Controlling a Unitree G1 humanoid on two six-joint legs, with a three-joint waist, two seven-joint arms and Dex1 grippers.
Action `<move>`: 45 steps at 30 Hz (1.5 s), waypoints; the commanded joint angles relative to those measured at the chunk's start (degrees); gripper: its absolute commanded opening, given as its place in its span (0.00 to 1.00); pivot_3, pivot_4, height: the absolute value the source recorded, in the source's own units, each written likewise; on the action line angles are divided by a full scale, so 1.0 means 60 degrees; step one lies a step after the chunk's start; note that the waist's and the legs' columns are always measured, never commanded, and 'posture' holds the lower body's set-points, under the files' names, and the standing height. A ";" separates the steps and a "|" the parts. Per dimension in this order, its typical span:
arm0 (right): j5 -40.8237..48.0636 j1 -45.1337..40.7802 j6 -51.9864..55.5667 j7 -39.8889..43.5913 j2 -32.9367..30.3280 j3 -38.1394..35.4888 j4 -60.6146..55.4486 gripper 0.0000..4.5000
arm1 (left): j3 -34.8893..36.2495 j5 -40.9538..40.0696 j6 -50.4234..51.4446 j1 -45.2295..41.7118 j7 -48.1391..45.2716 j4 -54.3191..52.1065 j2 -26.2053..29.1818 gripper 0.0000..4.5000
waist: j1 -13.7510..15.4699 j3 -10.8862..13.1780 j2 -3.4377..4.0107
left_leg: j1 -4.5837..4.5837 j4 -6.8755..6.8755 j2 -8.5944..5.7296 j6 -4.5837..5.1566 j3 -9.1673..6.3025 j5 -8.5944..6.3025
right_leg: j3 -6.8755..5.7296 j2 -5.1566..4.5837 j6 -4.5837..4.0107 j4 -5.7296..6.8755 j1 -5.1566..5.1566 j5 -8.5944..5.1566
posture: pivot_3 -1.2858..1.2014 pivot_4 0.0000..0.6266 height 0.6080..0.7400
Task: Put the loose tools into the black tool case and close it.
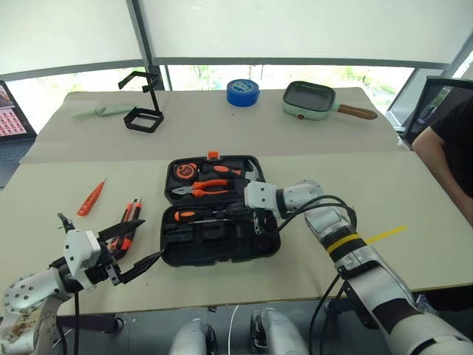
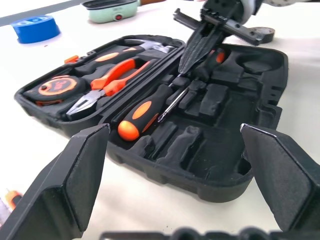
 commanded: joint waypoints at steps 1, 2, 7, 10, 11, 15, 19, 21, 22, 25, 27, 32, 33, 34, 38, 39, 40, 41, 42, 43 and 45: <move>0.1852 0.0289 0.1420 0.1078 -0.0740 -0.1013 -0.1945 0.13 | 0.1040 -0.0574 -0.0079 0.0393 -0.0006 0.0362 -0.0090 1.00 | 0.0019 0.0019 0.0029 | -0.0004 0.0000 0.0000 0.0020 0.0001 0.0011 | 0.0002 -0.0002 -0.0013 0.0000 -0.0004 0.0008 | 0.52 0.24 1.00; 0.2082 0.0515 0.1642 0.1179 -0.0955 -0.1149 -0.2380 0.19 | 0.1268 -0.0606 -0.0109 0.0556 0.0022 0.0517 -0.0137 1.00 | 0.0026 0.0020 0.0031 | -0.0007 0.0000 -0.0001 0.0066 0.0000 0.0030 | 0.0003 -0.0005 -0.0050 -0.0004 -0.0004 0.0029 | 0.52 0.24 1.00; 0.3325 0.2660 0.1732 0.0944 -0.1914 -0.2548 -0.4722 0.52 | 0.2929 -0.0804 0.0000 0.1617 0.0909 0.1402 -0.0625 1.00 | 0.0081 0.0017 0.0025 | -0.0015 -0.0002 0.0001 0.0103 -0.0005 -0.0029 | -0.0003 -0.0010 -0.0010 -0.0041 0.0000 0.0003 | 0.52 0.24 1.00; 0.4191 0.4200 0.1051 0.1414 -0.2292 -0.3526 -0.5210 0.67 | 0.3857 -0.0847 0.0972 0.2302 0.2293 0.1868 -0.0809 1.00 | 0.0107 0.0022 0.0024 | -0.0020 -0.0003 0.0000 0.0120 -0.0008 -0.0071 | 0.0001 -0.0019 -0.0007 -0.0053 0.0001 -0.0005 | 0.52 0.24 1.00; 0.4240 0.4522 0.0860 0.1357 -0.2349 -0.3721 -0.5305 0.67 | 0.3969 -0.0760 0.1431 0.2517 0.2749 0.1857 -0.0796 1.00 | 0.0110 0.0023 0.0023 | -0.0019 0.0002 -0.0001 0.0139 -0.0009 -0.0088 | 0.0000 -0.0021 0.0003 -0.0053 0.0006 -0.0012 | 0.52 0.24 1.00; 0.4585 0.5484 0.1309 0.0796 -0.2547 -0.4295 -0.5831 0.73 | 0.4171 -0.0946 0.2072 0.2859 0.3168 0.1539 -0.0906 1.00 | 0.0115 0.0026 0.0021 | -0.0013 0.0012 -0.0010 0.0225 0.0005 -0.0142 | 0.0014 -0.0038 0.0077 -0.0061 0.0014 -0.0051 | 0.52 0.24 1.00; 0.4222 0.6227 0.0778 0.0034 -0.2265 -0.4539 -0.6009 0.98 | 0.4118 -0.1187 0.3300 0.2754 0.3878 0.0991 -0.0733 1.00 | 0.0183 0.0024 -0.0006 | 0.0001 0.0014 -0.0009 0.0126 -0.0005 -0.0170 | 0.0004 -0.0048 0.0073 -0.0055 0.0020 -0.0053 | 0.52 0.24 1.00; 0.4030 0.6363 0.0386 -0.0249 -0.2049 -0.4503 -0.6142 0.98 | 0.3992 -0.1386 0.4262 0.2426 0.4422 0.0624 -0.0404 1.00 | 0.0215 0.0025 -0.0006 | 0.0001 0.0013 -0.0008 0.0116 -0.0005 -0.0164 | 0.0005 -0.0049 0.0072 -0.0049 0.0018 -0.0053 | 0.52 0.24 1.00; 0.4020 0.6361 0.0305 -0.0341 -0.1966 -0.4464 -0.6238 0.98 | 0.3931 -0.1554 0.4533 0.2203 0.4457 0.0372 -0.0241 1.00 | 0.0234 0.0026 -0.0006 | 0.0001 0.0012 -0.0008 0.0109 -0.0007 -0.0160 | 0.0003 -0.0046 0.0073 -0.0044 0.0017 -0.0053 | 0.52 0.24 1.00; 0.4398 0.6275 0.0511 -0.0667 -0.1732 -0.4463 -0.6657 0.98 | 0.3809 -0.2104 0.5815 0.1176 0.4913 -0.0090 0.0450 1.00 | 0.0320 0.0029 -0.0005 | 0.0002 0.0013 -0.0008 0.0085 -0.0007 -0.0143 | 0.0007 -0.0038 0.0072 -0.0019 0.0014 -0.0051 | 0.52 0.24 1.00; 0.5449 0.6343 0.1996 -0.0890 -0.1939 -0.4477 -0.7323 0.98 | 0.3433 -0.2189 0.6893 0.0215 0.5366 0.0041 0.1121 1.00 | 0.0379 0.0032 -0.0004 | 0.0002 0.0013 -0.0008 0.0063 -0.0011 -0.0128 | 0.0004 -0.0026 0.0068 -0.0012 0.0016 -0.0047 | 0.52 0.24 1.00; 0.5824 0.6038 0.2675 -0.1408 -0.1874 -0.4409 -0.7992 0.98 | 0.1358 -0.0963 0.8078 -0.2938 0.6145 0.1954 0.2128 1.00 | 0.0320 0.0033 0.0004 | 0.0004 0.0002 -0.0011 0.0003 -0.0011 -0.0085 | 0.0008 -0.0007 0.0054 -0.0008 0.0017 -0.0040 | 0.52 0.24 1.00; 0.5761 0.5994 0.2648 -0.1469 -0.1831 -0.4399 -0.8012 0.98 | 0.1033 -0.0709 0.8102 -0.3675 0.6370 0.2453 0.2103 1.00 | 0.0302 0.0034 0.0004 | 0.0007 0.0000 -0.0014 -0.0005 -0.0007 -0.0079 | 0.0009 -0.0005 0.0053 -0.0008 0.0019 -0.0040 | 0.52 0.24 1.00; 0.5675 0.5977 0.2603 -0.1512 -0.1818 -0.4398 -0.8015 0.98 | 0.0766 -0.0519 0.8114 -0.4338 0.6490 0.2906 0.2052 1.00 | 0.0305 0.0038 -0.0003 | 0.0004 -0.0002 -0.0013 0.0000 0.0003 -0.0069 | 0.0009 0.0004 0.0053 -0.0010 0.0014 -0.0040 | 0.52 0.24 1.00; 0.5427 0.6115 0.2429 -0.1701 -0.1771 -0.4430 -0.8019 0.98 | -0.0633 0.0482 0.8259 -0.6359 0.6418 0.4528 0.2021 1.00 | 0.0274 0.0050 -0.0031 | 0.0003 -0.0001 -0.0016 0.0046 0.0019 -0.0030 | 0.0001 0.0017 0.0014 -0.0006 0.0011 -0.0016 | 0.52 0.24 1.00; 0.5371 0.6169 0.2379 -0.1742 -0.1744 -0.4422 -0.8041 0.98 | -0.0922 0.0699 0.8202 -0.6789 0.6277 0.4960 0.1980 1.00 | 0.0283 0.0050 -0.0032 | 0.0004 0.0000 -0.0023 0.0051 0.0021 -0.0032 | -0.0004 0.0016 -0.0007 -0.0001 0.0013 -0.0005 | 0.52 0.24 1.00; 0.5336 0.6204 0.2346 -0.1773 -0.1727 -0.4415 -0.8057 0.98 | -0.1103 0.0853 0.8149 -0.7085 0.6162 0.5279 0.1949 1.00 | 0.0281 0.0050 -0.0032 | -0.0002 -0.0002 -0.0024 0.0051 0.0025 -0.0031 | -0.0010 0.0023 -0.0009 -0.0010 0.0008 -0.0003 | 0.52 0.24 1.00; 0.5300 0.6238 0.2323 -0.1813 -0.1705 -0.4394 -0.8085 0.98 | -0.1299 0.1040 0.8083 -0.7367 0.6076 0.5590 0.1919 1.00 | 0.0277 0.0050 -0.0033 | 0.0000 -0.0001 -0.0026 0.0053 0.0029 -0.0030 | -0.0012 0.0023 -0.0012 -0.0005 0.0008 -0.0001 | 0.52 0.24 1.00; 0.5259 0.6284 0.2304 -0.1854 -0.1674 -0.4359 -0.8131 0.98 | -0.1483 0.1199 0.8131 -0.7673 0.6026 0.5913 0.1872 1.00 | 0.0263 0.0050 -0.0033 | 0.0001 -0.0001 -0.0029 0.0054 0.0034 -0.0030 | -0.0015 0.0026 -0.0013 -0.0005 0.0007 -0.0001 | 0.52 0.24 1.00; 0.5210 0.6344 0.2285 -0.1891 -0.1639 -0.4311 -0.8193 0.98 | -0.1771 0.1388 0.8222 -0.7974 0.5891 0.6198 0.1839 1.00 | 0.0262 0.0051 -0.0033 | 0.0000 -0.0001 -0.0029 0.0055 0.0037 -0.0030 | -0.0017 0.0032 -0.0013 -0.0007 0.0005 -0.0001 | 0.52 0.24 1.00; 0.5105 0.6488 0.2238 -0.1938 -0.1586 -0.4226 -0.8330 0.98 | -0.2410 0.2006 0.8721 -0.8671 0.6104 0.6872 0.1793 1.00 | 0.0278 0.0052 -0.0036 | 0.0000 0.0001 -0.0034 0.0056 0.0038 -0.0029 | -0.0020 0.0040 -0.0012 -0.0006 0.0005 -0.0001 | 0.52 0.24 1.00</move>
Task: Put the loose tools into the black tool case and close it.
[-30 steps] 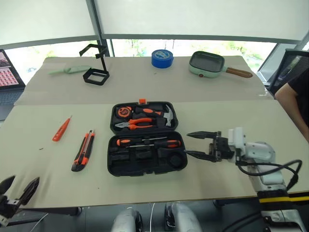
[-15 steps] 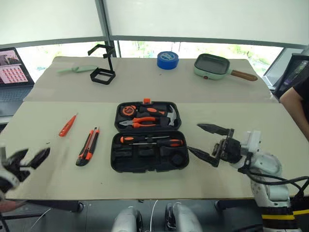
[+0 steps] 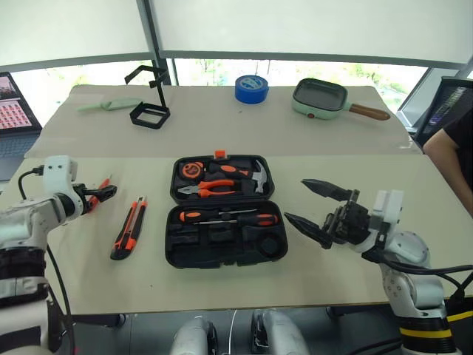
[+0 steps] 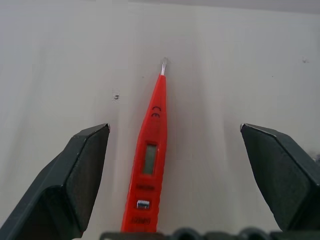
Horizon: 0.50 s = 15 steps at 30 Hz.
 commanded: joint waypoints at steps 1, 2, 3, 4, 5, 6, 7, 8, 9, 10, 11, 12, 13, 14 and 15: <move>-0.0114 0.0161 -0.0266 -0.0182 0.0092 0.0061 -0.0624 0.98 | -0.0768 0.0923 0.0604 -0.1024 0.0096 0.0946 -0.0029 1.00 | 0.0024 0.0001 -0.0003 | 0.0000 0.0001 -0.0003 0.0000 0.0001 0.0000 | -0.0001 0.0013 0.0001 0.0001 0.0001 -0.0001 | 0.52 0.24 1.00; -0.0131 0.0197 -0.0250 -0.0242 0.0106 0.0071 -0.0698 0.98 | -0.0830 0.1017 0.0719 -0.1221 0.0087 0.1142 -0.0090 1.00 | 0.0029 0.0001 -0.0003 | -0.0001 0.0003 -0.0004 0.0001 0.0000 0.0000 | -0.0001 0.0015 0.0002 0.0002 0.0001 -0.0001 | 0.52 0.24 1.00; -0.0141 0.0218 -0.0229 -0.0283 0.0101 0.0082 -0.0764 0.98 | -0.0831 0.1065 0.0748 -0.1365 0.0025 0.1357 -0.0145 1.00 | 0.0036 0.0001 -0.0003 | 0.0004 0.0004 -0.0005 0.0001 0.0002 0.0000 | 0.0005 0.0014 0.0003 0.0007 0.0002 -0.0001 | 0.52 0.24 1.00; -0.0149 0.0236 -0.0217 -0.0303 0.0075 0.0087 -0.0818 1.00 | -0.0893 0.1168 0.0769 -0.1411 -0.0086 0.1545 -0.0135 0.94 | 0.0022 0.0001 -0.0003 | 0.0005 0.0006 -0.0006 0.0001 0.0001 0.0001 | 0.0005 0.0013 0.0011 0.0011 0.0003 -0.0006 | 0.52 0.24 1.00; -0.0154 0.0248 -0.0215 -0.0311 0.0051 0.0092 -0.0848 1.00 | -0.0945 0.1277 0.0777 -0.1440 -0.0149 0.1682 -0.0119 0.88 | -0.0004 0.0001 -0.0003 | 0.0007 0.0006 -0.0006 0.0001 0.0003 0.0001 | 0.0009 0.0013 0.0042 0.0012 0.0003 -0.0024 | 0.52 0.24 1.00; -0.0176 0.0254 -0.0226 -0.0307 0.0012 0.0097 -0.0870 1.00 | -0.0934 0.1359 0.0767 -0.1454 -0.0191 0.1799 -0.0114 0.84 | -0.0018 0.0001 -0.0003 | 0.0012 0.0006 -0.0006 0.0001 0.0005 0.0001 | 0.0017 0.0012 0.0062 0.0016 0.0004 -0.0036 | 0.52 0.24 1.00; -0.0183 0.0251 -0.0228 -0.0319 -0.0018 0.0076 -0.0879 1.00 | -0.0909 0.1410 0.0766 -0.1395 -0.0238 0.1805 -0.0105 0.76 | -0.0024 0.0001 -0.0003 | 0.0015 0.0007 -0.0006 0.0001 0.0005 0.0001 | 0.0020 0.0008 0.0065 0.0021 0.0005 -0.0038 | 0.52 0.24 1.00; -0.0185 0.0256 -0.0231 -0.0326 -0.0035 0.0058 -0.0888 1.00 | -0.0868 0.1448 0.0764 -0.1352 -0.0276 0.1792 -0.0112 0.67 | -0.0024 0.0001 -0.0002 | 0.0015 0.0008 -0.0006 0.0001 0.0004 0.0001 | 0.0023 -0.0001 0.0067 0.0024 0.0005 -0.0038 | 0.52 0.24 1.00; -0.0192 0.0243 -0.0238 -0.0341 -0.0052 0.0037 -0.0884 1.00 | -0.0834 0.1472 0.0756 -0.1278 -0.0348 0.1734 -0.0116 0.59 | -0.0022 0.0001 -0.0003 | 0.0017 0.0009 -0.0008 0.0001 0.0004 0.0001 | 0.0023 -0.0006 0.0067 0.0029 0.0006 -0.0038 | 0.52 0.24 1.00; -0.0184 0.0248 -0.0247 -0.0349 -0.0071 0.0015 -0.0888 1.00 | -0.0760 0.1443 0.0816 -0.1169 -0.0422 0.1623 -0.0118 0.50 | -0.0020 0.0001 -0.0003 | 0.0021 0.0013 -0.0010 0.0001 0.0004 0.0002 | 0.0025 -0.0013 0.0067 0.0036 0.0008 -0.0038 | 0.52 0.24 1.00; -0.0188 0.0247 -0.0263 -0.0346 -0.0100 -0.0004 -0.0882 1.00 | -0.0633 0.1380 0.0909 -0.1026 -0.0485 0.1484 -0.0118 0.42 | -0.0020 0.0001 -0.0002 | 0.0024 0.0015 -0.0010 0.0001 0.0004 0.0002 | 0.0027 -0.0019 0.0067 0.0036 0.0011 -0.0038 | 0.52 0.24 1.00; -0.0201 0.0247 -0.0282 -0.0340 -0.0130 -0.0025 -0.0872 1.00 | -0.0473 0.1307 0.0945 -0.0853 -0.0515 0.1317 -0.0136 0.34 | -0.0026 0.0001 -0.0002 | 0.0029 0.0016 -0.0010 0.0001 0.0004 0.0003 | 0.0031 -0.0027 0.0068 0.0039 0.0013 -0.0039 | 0.52 0.24 1.00; -0.0213 0.0248 -0.0296 -0.0337 -0.0153 -0.0043 -0.0861 1.00 | -0.0296 0.1235 0.0979 -0.0672 -0.0515 0.1142 -0.0173 0.25 | -0.0024 0.0001 -0.0002 | 0.0034 0.0018 -0.0011 0.0001 0.0005 0.0003 | 0.0035 -0.0033 0.0068 0.0044 0.0014 -0.0039 | 0.52 0.24 1.00; -0.0214 0.0247 -0.0301 -0.0344 -0.0167 -0.0056 -0.0855 1.00 | -0.0184 0.1206 0.0954 -0.0462 -0.0555 0.0938 -0.0196 0.19 | -0.0024 0.0001 -0.0002 | 0.0039 0.0019 -0.0011 0.0002 0.0006 0.0003 | 0.0038 -0.0039 0.0068 0.0054 0.0015 -0.0039 | 0.52 0.24 1.00; -0.0229 0.0260 -0.0305 -0.0343 -0.0194 -0.0056 -0.0860 1.00 | 0.0159 0.1059 0.0273 -0.0200 -0.0711 0.0617 -0.0316 0.10 | -0.0025 0.0001 -0.0002 | 0.0044 0.0022 -0.0010 0.0002 0.0007 0.0003 | 0.0040 -0.0041 0.0068 0.0057 0.0016 -0.0039 | 0.52 0.24 1.00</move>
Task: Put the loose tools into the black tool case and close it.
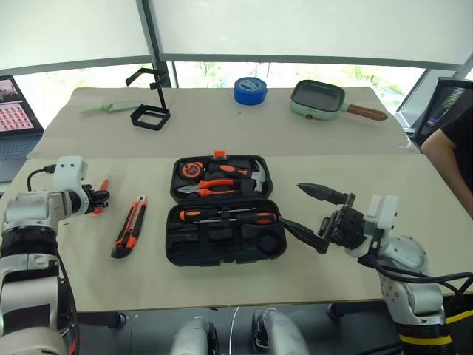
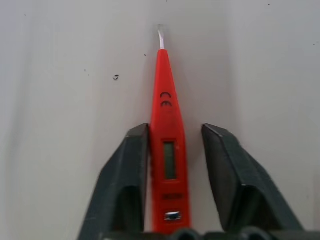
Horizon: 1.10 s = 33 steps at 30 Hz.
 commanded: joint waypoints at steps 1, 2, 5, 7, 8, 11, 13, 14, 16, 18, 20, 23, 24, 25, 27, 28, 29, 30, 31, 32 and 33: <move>-0.0040 0.0003 -0.0277 -0.0046 -0.0141 -0.0291 -0.0350 1.00 | 0.0660 -0.0445 -0.1066 0.0904 -0.0680 -0.0852 -0.0266 0.10 | -0.0005 0.0000 0.0000 | 0.0003 0.0000 0.0000 0.0000 0.0000 0.0000 | 0.0007 -0.0004 0.0000 0.0007 0.0001 0.0000 | 0.52 0.24 1.00; -0.0036 0.0019 -0.0276 -0.0043 -0.0161 -0.0294 -0.0361 1.00 | 0.0812 -0.0538 -0.1520 0.1062 -0.0917 -0.1098 -0.0311 0.10 | -0.0008 0.0000 0.0001 | 0.0003 0.0001 0.0000 0.0000 0.0000 0.0000 | 0.0013 -0.0006 0.0000 0.0015 0.0000 0.0000 | 0.52 0.24 1.00; 0.0006 0.0028 -0.0219 -0.0016 -0.0317 -0.0377 -0.0392 1.00 | 0.1035 -0.1069 -0.3711 0.1675 -0.3019 -0.2629 -0.0278 0.10 | 0.0052 0.0008 -0.0014 | 0.0003 0.0002 0.0009 -0.0008 -0.0002 0.0003 | 0.0029 -0.0019 -0.0008 0.0029 -0.0008 -0.0002 | 0.52 0.24 1.00; 0.0041 0.0028 -0.0175 0.0063 -0.0494 -0.0501 -0.0397 1.00 | 0.1044 -0.1452 -0.5009 0.1984 -0.4611 -0.3378 -0.0214 0.10 | 0.0107 0.0016 -0.0027 | -0.0022 0.0006 0.0010 -0.0028 -0.0011 0.0006 | 0.0011 -0.0020 -0.0014 0.0028 -0.0018 -0.0002 | 0.52 0.24 1.00; 0.0064 0.0030 -0.0175 0.0078 -0.0554 -0.0526 -0.0389 1.00 | 0.1048 -0.1534 -0.5338 0.2061 -0.4988 -0.3497 -0.0209 0.10 | 0.0121 0.0016 -0.0028 | -0.0044 0.0014 0.0010 -0.0038 -0.0019 0.0002 | -0.0005 -0.0033 -0.0043 0.0028 -0.0027 0.0013 | 0.52 0.24 1.00; 0.0288 0.0123 -0.0052 0.0305 -0.1020 -0.0963 -0.0276 1.00 | 0.0401 -0.2015 -0.5245 0.2390 -0.6849 -0.4787 0.0237 0.10 | 0.0097 0.0016 -0.0027 | -0.0045 0.0017 0.0006 -0.0034 -0.0020 0.0001 | -0.0003 -0.0042 -0.0046 0.0013 -0.0022 0.0015 | 0.52 0.24 1.00; 0.0333 0.0468 -0.0012 0.0777 -0.1550 -0.1251 -0.0209 1.00 | -0.0642 -0.2116 -0.4649 0.2313 -0.8070 -0.5854 0.0740 0.10 | 0.0082 0.0016 -0.0025 | -0.0044 0.0017 0.0002 0.0004 -0.0019 0.0013 | 0.0001 -0.0034 -0.0012 0.0011 -0.0017 -0.0005 | 0.52 0.24 1.00; 0.0373 0.0635 0.0016 0.0924 -0.1732 -0.1343 -0.0232 1.00 | -0.1081 -0.1969 -0.4556 0.2195 -0.8329 -0.6145 0.0856 0.10 | 0.0089 0.0016 -0.0025 | -0.0042 0.0014 0.0000 0.0010 -0.0019 0.0010 | 0.0000 -0.0010 -0.0009 0.0004 -0.0012 -0.0006 | 0.52 0.24 1.00; 0.0528 0.0934 0.0193 0.1068 -0.2019 -0.1526 -0.0382 1.00 | -0.2116 -0.1439 -0.4284 0.1754 -0.8700 -0.6524 0.1003 0.10 | 0.0107 0.0015 -0.0024 | -0.0041 0.0009 0.0000 0.0015 -0.0021 0.0010 | -0.0005 0.0009 -0.0005 -0.0009 -0.0007 -0.0008 | 0.52 0.24 1.00; 0.0610 0.1040 0.0331 0.1139 -0.2184 -0.1544 -0.0548 1.00 | -0.2931 -0.0815 -0.3998 0.1274 -0.8643 -0.6477 0.0965 0.10 | 0.0116 0.0015 -0.0025 | -0.0043 0.0008 0.0000 0.0019 -0.0026 0.0014 | -0.0006 0.0020 -0.0002 -0.0016 -0.0003 -0.0008 | 0.52 0.24 1.00; 0.0640 0.0999 0.0469 0.1184 -0.2297 -0.1433 -0.0770 1.00 | -0.3596 -0.0165 -0.3732 0.0961 -0.8377 -0.6410 0.0885 0.10 | 0.0082 0.0016 -0.0025 | -0.0044 0.0009 -0.0001 0.0028 -0.0028 0.0018 | -0.0002 0.0026 0.0001 -0.0016 -0.0003 -0.0006 | 0.52 0.24 1.00; 0.0763 0.0768 0.0777 0.1064 -0.2402 -0.1308 -0.1105 1.00 | -0.4185 0.0383 -0.3491 0.0698 -0.8174 -0.6476 0.0761 0.10 | 0.0011 0.0016 -0.0025 | -0.0038 0.0008 -0.0001 0.0068 -0.0028 0.0000 | 0.0024 0.0037 0.0010 -0.0017 -0.0003 -0.0001 | 0.52 0.24 1.00; 0.0837 0.0594 0.0921 0.1020 -0.2439 -0.1223 -0.1241 1.00 | -0.4324 0.0441 -0.3371 0.0626 -0.8143 -0.6541 0.0663 0.10 | 0.0008 0.0016 -0.0025 | -0.0038 0.0008 0.0003 0.0068 -0.0034 0.0000 | 0.0026 0.0035 0.0010 -0.0017 -0.0003 -0.0001 | 0.52 0.24 1.00; 0.0892 0.0422 0.1054 0.1014 -0.2475 -0.1126 -0.1345 1.00 | -0.4431 0.0528 -0.3329 0.0556 -0.8080 -0.6559 0.0562 0.10 | 0.0010 0.0016 -0.0025 | -0.0039 0.0008 0.0004 0.0066 -0.0037 0.0003 | 0.0022 0.0039 0.0010 -0.0017 -0.0005 -0.0001 | 0.52 0.24 1.00; 0.0892 0.0104 0.1240 0.1092 -0.2522 -0.0882 -0.1466 1.00 | -0.4612 0.0812 -0.3357 0.0440 -0.7910 -0.6458 0.0383 0.10 | 0.0053 0.0017 -0.0026 | -0.0042 0.0009 0.0002 0.0072 -0.0041 0.0007 | 0.0016 0.0047 0.0010 -0.0015 -0.0006 -0.0001 | 0.52 0.24 1.00; 0.0898 -0.0099 0.1374 0.1101 -0.2519 -0.0740 -0.1505 1.00 | -0.4704 0.0947 -0.3456 0.0381 -0.7878 -0.6378 0.0297 0.10 | 0.0065 0.0017 -0.0026 | -0.0043 0.0010 0.0001 0.0075 -0.0043 0.0009 | 0.0014 0.0047 0.0009 -0.0016 -0.0006 -0.0001 | 0.52 0.24 1.00; 0.0900 -0.0330 0.1521 0.1100 -0.2509 -0.0588 -0.1530 1.00 | -0.4807 0.1035 -0.3394 0.0314 -0.7857 -0.6361 0.0217 0.10 | 0.0073 0.0017 -0.0026 | -0.0044 0.0010 0.0001 0.0076 -0.0045 0.0009 | 0.0012 0.0047 0.0009 -0.0019 -0.0005 -0.0001 | 0.52 0.24 1.00; 0.0899 -0.0522 0.1625 0.1110 -0.2496 -0.0478 -0.1539 1.00 | -0.4945 0.1118 -0.3054 0.0224 -0.7866 -0.6420 0.0210 0.10 | 0.0078 0.0017 -0.0026 | -0.0045 0.0011 0.0000 0.0076 -0.0044 0.0009 | 0.0012 0.0046 0.0009 -0.0022 -0.0004 -0.0001 | 0.52 0.24 1.00; 0.0894 -0.0653 0.1712 0.1088 -0.2480 -0.0424 -0.1526 1.00 | -0.5036 0.1175 -0.2799 0.0153 -0.7889 -0.6470 0.0224 0.10 | 0.0083 0.0017 -0.0027 | -0.0049 0.0013 -0.0003 0.0077 -0.0044 0.0008 | 0.0011 0.0042 0.0009 -0.0022 -0.0005 0.0000 | 0.52 0.24 1.00; 0.0873 -0.0768 0.1767 0.1069 -0.2463 -0.0394 -0.1475 1.00 | -0.5081 0.1174 -0.2625 0.0069 -0.7898 -0.6525 0.0175 0.10 | 0.0083 0.0017 -0.0027 | -0.0054 0.0018 -0.0004 0.0079 -0.0045 0.0009 | 0.0007 0.0038 0.0009 -0.0023 -0.0005 0.0000 | 0.52 0.24 1.00; 0.0857 -0.0847 0.1814 0.1061 -0.2454 -0.0382 -0.1419 1.00 | -0.5116 0.1171 -0.2455 -0.0006 -0.7875 -0.6569 0.0111 0.10 | 0.0083 0.0017 -0.0027 | -0.0055 0.0020 -0.0005 0.0079 -0.0044 0.0010 | 0.0005 0.0037 0.0009 -0.0028 -0.0004 0.0000 | 0.52 0.24 1.00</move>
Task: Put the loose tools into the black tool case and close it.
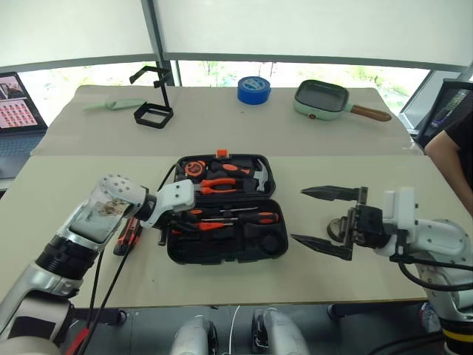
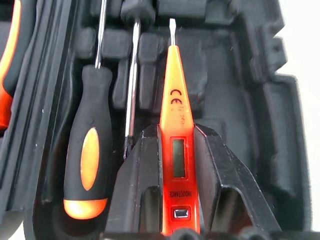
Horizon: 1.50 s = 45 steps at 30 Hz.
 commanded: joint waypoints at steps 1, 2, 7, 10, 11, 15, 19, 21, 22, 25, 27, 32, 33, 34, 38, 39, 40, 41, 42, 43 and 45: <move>0.0222 -0.0333 0.0238 -0.0035 -0.0046 -0.0042 -0.0088 1.00 | -0.0082 0.0102 0.0587 -0.0380 0.0046 -0.0353 -0.0106 0.10 | 0.0000 0.0000 0.0000 | -0.0002 0.0002 -0.0003 0.0000 0.0001 0.0000 | -0.0001 -0.0002 0.0000 -0.0003 0.0000 0.0000 | 0.52 0.24 1.00; 0.0184 -0.0378 0.0252 0.0010 -0.0058 -0.0020 -0.0041 1.00 | -0.0182 0.0196 0.0616 -0.0412 0.0044 -0.0379 -0.0111 0.10 | 0.0004 0.0000 0.0000 | -0.0004 0.0001 -0.0006 0.0001 0.0001 0.0000 | -0.0001 -0.0005 0.0002 -0.0007 0.0000 0.0000 | 0.52 0.24 1.00; 0.0091 -0.0532 0.0350 0.0045 -0.0042 0.0066 0.0012 1.00 | -0.0532 0.0520 0.0584 -0.0393 0.0022 -0.0415 -0.0175 0.10 | 0.0004 0.0000 0.0000 | -0.0015 0.0014 -0.0018 0.0008 0.0002 -0.0004 | -0.0003 -0.0014 0.0019 -0.0019 0.0004 -0.0006 | 0.52 0.24 1.00; 0.0078 -0.0515 0.0453 0.0001 -0.0053 0.0094 -0.0056 1.00 | -0.0653 0.0510 0.0703 -0.0370 -0.0038 -0.0613 -0.0287 0.10 | 0.0004 0.0000 0.0000 | -0.0015 0.0020 -0.0020 0.0011 0.0002 -0.0005 | -0.0003 -0.0017 0.0023 -0.0017 0.0006 -0.0007 | 0.52 0.24 1.00; 0.0074 -0.0488 0.0490 -0.0003 -0.0076 0.0097 -0.0076 1.00 | -0.0709 0.0536 0.0768 -0.0376 -0.0072 -0.0681 -0.0288 0.10 | 0.0004 0.0000 0.0000 | -0.0013 0.0022 -0.0020 0.0011 0.0002 -0.0005 | -0.0002 -0.0017 0.0023 -0.0016 0.0008 -0.0007 | 0.52 0.24 1.00; 0.0010 -0.0433 0.0525 -0.0017 -0.0084 0.0107 -0.0111 1.00 | -0.0962 0.0869 0.0914 -0.0449 -0.0060 -0.0712 -0.0207 0.10 | 0.0004 -0.0001 0.0000 | -0.0011 0.0023 -0.0019 0.0011 0.0001 -0.0005 | -0.0001 -0.0018 0.0026 -0.0014 0.0009 -0.0007 | 0.52 0.24 1.00; 0.0010 -0.0437 0.0594 -0.0071 -0.0052 0.0152 -0.0154 1.00 | -0.1291 0.1107 0.1316 -0.0567 -0.0204 -0.0713 -0.0169 0.10 | -0.0002 -0.0001 0.0001 | -0.0005 0.0023 -0.0018 0.0011 0.0002 -0.0005 | 0.0000 -0.0015 0.0027 -0.0010 0.0013 -0.0007 | 0.52 0.24 1.00; 0.0023 -0.0438 0.0626 -0.0077 -0.0055 0.0159 -0.0164 1.00 | -0.1360 0.1093 0.1512 -0.0614 -0.0233 -0.0756 -0.0207 0.10 | -0.0005 -0.0001 0.0001 | -0.0003 0.0023 -0.0018 0.0011 0.0002 -0.0005 | 0.0001 -0.0015 0.0027 -0.0007 0.0013 -0.0007 | 0.52 0.24 1.00; 0.0029 -0.0446 0.0641 -0.0087 -0.0052 0.0168 -0.0161 1.00 | -0.1397 0.1117 0.1572 -0.0648 -0.0217 -0.0733 -0.0254 0.10 | -0.0006 -0.0001 0.0001 | -0.0003 0.0023 -0.0018 0.0011 0.0002 -0.0005 | 0.0002 -0.0015 0.0027 -0.0006 0.0013 -0.0007 | 0.52 0.24 1.00; 0.0015 -0.0463 0.0662 -0.0126 -0.0022 0.0235 -0.0157 1.00 | -0.1432 0.1105 0.1722 -0.0693 -0.0121 -0.0621 -0.0443 0.10 | -0.0002 -0.0002 0.0002 | -0.0001 0.0023 -0.0019 0.0011 0.0002 -0.0004 | 0.0004 -0.0015 0.0027 -0.0006 0.0013 -0.0007 | 0.52 0.24 1.00; 0.0015 -0.0448 0.0678 -0.0154 0.0008 0.0280 -0.0182 1.00 | -0.1236 0.0998 0.1544 -0.0633 -0.0037 -0.0586 -0.0544 0.10 | 0.0001 -0.0002 0.0002 | 0.0000 0.0025 -0.0019 0.0011 0.0002 -0.0004 | 0.0003 -0.0017 0.0027 -0.0006 0.0016 -0.0007 | 0.52 0.24 1.00; 0.0273 -0.0210 0.0870 -0.0130 0.0024 0.0168 -0.0295 1.00 | 0.0480 -0.0176 0.0874 -0.0238 0.0221 -0.0903 -0.0883 0.51 | 0.0015 -0.0001 0.0001 | -0.0010 0.0043 -0.0017 0.0014 -0.0002 -0.0004 | -0.0001 -0.0021 0.0030 -0.0002 0.0015 -0.0005 | 0.52 0.24 1.00; 0.0406 -0.0090 0.0963 -0.0132 0.0005 0.0080 -0.0366 1.00 | 0.0829 -0.0350 0.0675 -0.0092 0.0311 -0.1012 -0.0879 0.60 | 0.0029 0.0000 0.0000 | -0.0015 0.0046 -0.0017 0.0015 -0.0005 -0.0004 | -0.0004 -0.0023 0.0030 -0.0001 0.0014 -0.0005 | 0.52 0.24 1.00; 0.0510 0.0032 0.1039 -0.0116 -0.0030 0.0001 -0.0432 1.00 | 0.1152 -0.0519 0.0541 0.0052 0.0372 -0.1118 -0.0851 0.65 | 0.0032 0.0000 0.0000 | -0.0016 0.0047 -0.0017 0.0015 -0.0010 -0.0004 | -0.0009 -0.0025 0.0030 -0.0002 0.0014 -0.0005 | 0.52 0.24 1.00; 0.0711 0.0532 0.1243 0.0031 -0.0217 -0.0188 -0.0572 1.00 | 0.2126 -0.1048 0.0128 0.0711 0.0352 -0.1506 -0.0486 0.65 | -0.0004 -0.0001 0.0001 | -0.0019 0.0055 -0.0014 0.0017 -0.0013 -0.0005 | -0.0010 -0.0028 0.0030 -0.0001 0.0015 -0.0003 | 0.52 0.24 1.00; 0.0717 0.0581 0.1256 0.0023 -0.0207 -0.0200 -0.0571 1.00 | 0.2247 -0.1142 -0.0086 0.0811 0.0378 -0.1504 -0.0541 0.65 | -0.0016 -0.0001 0.0002 | -0.0015 0.0055 -0.0013 0.0017 -0.0011 -0.0005 | -0.0005 -0.0028 0.0030 0.0000 0.0014 -0.0003 | 0.52 0.24 1.00; 0.0670 0.0601 0.1217 0.0027 -0.0176 -0.0175 -0.0545 1.00 | 0.2350 -0.1228 -0.0138 0.0898 0.0500 -0.1437 -0.0656 0.65 | -0.0016 -0.0001 0.0001 | -0.0011 0.0055 -0.0011 0.0016 -0.0011 -0.0005 | -0.0002 -0.0028 0.0030 0.0005 0.0015 -0.0003 | 0.52 0.24 1.00; 0.0649 0.0604 0.1202 -0.0015 -0.0104 -0.0144 -0.0523 1.00 | 0.2404 -0.1243 -0.0488 0.1002 0.0568 -0.1253 -0.0814 0.65 | -0.0005 -0.0001 0.0001 | -0.0010 0.0055 -0.0011 0.0016 -0.0011 -0.0005 | -0.0003 -0.0027 0.0031 0.0006 0.0015 -0.0003 | 0.52 0.24 1.00; 0.0630 0.0597 0.1191 -0.0058 -0.0030 -0.0106 -0.0503 1.00 | 0.2447 -0.1187 -0.0867 0.1094 0.0711 -0.0994 -0.0982 0.65 | 0.0001 -0.0001 0.0001 | -0.0010 0.0056 -0.0012 0.0016 -0.0011 -0.0005 | -0.0006 -0.0028 0.0035 0.0012 0.0016 -0.0001 | 0.52 0.24 1.00; 0.0591 0.0581 0.1171 -0.0082 0.0026 -0.0056 -0.0485 1.00 | 0.2406 -0.1116 -0.1004 0.1176 0.0770 -0.0742 -0.1046 0.60 | 0.0014 -0.0001 0.0001 | -0.0005 0.0057 -0.0012 0.0015 -0.0011 -0.0005 | -0.0007 -0.0029 0.0038 0.0014 0.0018 0.0001 | 0.52 0.24 1.00; 0.0526 0.0549 0.1141 -0.0126 0.0144 0.0017 -0.0452 1.00 | 0.2304 -0.1024 -0.1702 0.1449 0.0645 -0.0162 -0.1224 0.51 | 0.0025 -0.0001 0.0001 | 0.0000 0.0062 -0.0015 0.0018 -0.0012 0.0000 | -0.0006 -0.0031 0.0039 0.0028 0.0023 0.0002 | 0.52 0.24 1.00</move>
